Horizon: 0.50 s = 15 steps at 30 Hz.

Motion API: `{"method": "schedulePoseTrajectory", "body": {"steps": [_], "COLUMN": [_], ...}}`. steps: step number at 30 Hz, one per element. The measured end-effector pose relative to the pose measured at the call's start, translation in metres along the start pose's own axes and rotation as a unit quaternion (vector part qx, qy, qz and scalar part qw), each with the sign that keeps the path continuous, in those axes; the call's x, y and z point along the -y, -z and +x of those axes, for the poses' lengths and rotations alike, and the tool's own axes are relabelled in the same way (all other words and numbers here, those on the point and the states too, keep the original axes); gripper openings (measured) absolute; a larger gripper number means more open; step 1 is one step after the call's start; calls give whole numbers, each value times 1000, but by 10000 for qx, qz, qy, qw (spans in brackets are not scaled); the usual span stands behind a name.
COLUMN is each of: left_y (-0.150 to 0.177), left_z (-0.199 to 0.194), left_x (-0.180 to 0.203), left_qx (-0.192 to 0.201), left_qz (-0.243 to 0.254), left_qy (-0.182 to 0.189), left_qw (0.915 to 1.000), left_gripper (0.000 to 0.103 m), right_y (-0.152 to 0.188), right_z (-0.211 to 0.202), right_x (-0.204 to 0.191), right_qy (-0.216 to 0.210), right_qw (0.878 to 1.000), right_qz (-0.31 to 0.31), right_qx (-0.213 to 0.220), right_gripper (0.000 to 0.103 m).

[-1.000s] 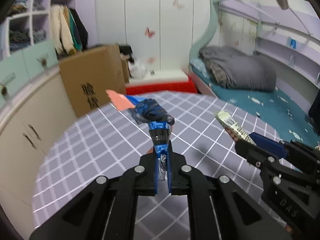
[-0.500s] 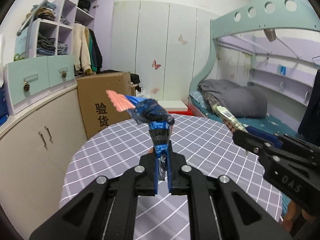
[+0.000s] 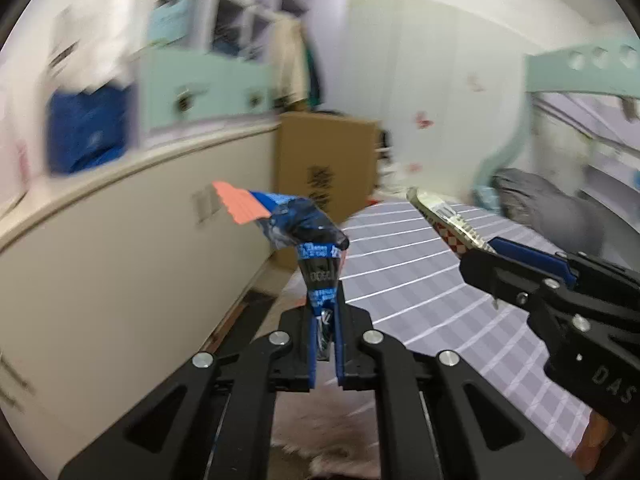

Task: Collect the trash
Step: 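Carry the wrapper and packet with both tools over the white floor bin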

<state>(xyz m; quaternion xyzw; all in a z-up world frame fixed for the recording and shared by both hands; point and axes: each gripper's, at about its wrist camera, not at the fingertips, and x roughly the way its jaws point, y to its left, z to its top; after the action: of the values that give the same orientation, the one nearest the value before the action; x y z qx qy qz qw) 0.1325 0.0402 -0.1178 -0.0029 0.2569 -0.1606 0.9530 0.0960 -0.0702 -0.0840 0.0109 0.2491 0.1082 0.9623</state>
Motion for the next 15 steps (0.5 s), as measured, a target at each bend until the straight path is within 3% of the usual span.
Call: {"method": "schedulePoseTrajectory", "body": {"steps": [7, 9, 12, 15], "left_y": [24, 29, 40, 46], "left_z": [16, 24, 47, 69], "left_x": [-112, -137, -173, -198], "left_qx": [-645, -841, -1267, -1511], "left_qz": [-630, -864, -1018, -1219], "left_qy": [-1089, -1174, -1668, -1650], "left_qw": [9900, 9857, 9725, 9670], "left_gripper": [7, 7, 7, 7], "right_y": [-5, -3, 0, 7], "right_z": [76, 95, 118, 140], "right_x": [-78, -94, -110, -118], "right_qy": [-928, -1026, -1084, -1053], "right_qw": [9940, 9921, 9894, 9877], "right_qz": [-341, -420, -619, -780], "right_qx": [-474, -583, -737, -855], "right_gripper": [27, 27, 27, 27]}}
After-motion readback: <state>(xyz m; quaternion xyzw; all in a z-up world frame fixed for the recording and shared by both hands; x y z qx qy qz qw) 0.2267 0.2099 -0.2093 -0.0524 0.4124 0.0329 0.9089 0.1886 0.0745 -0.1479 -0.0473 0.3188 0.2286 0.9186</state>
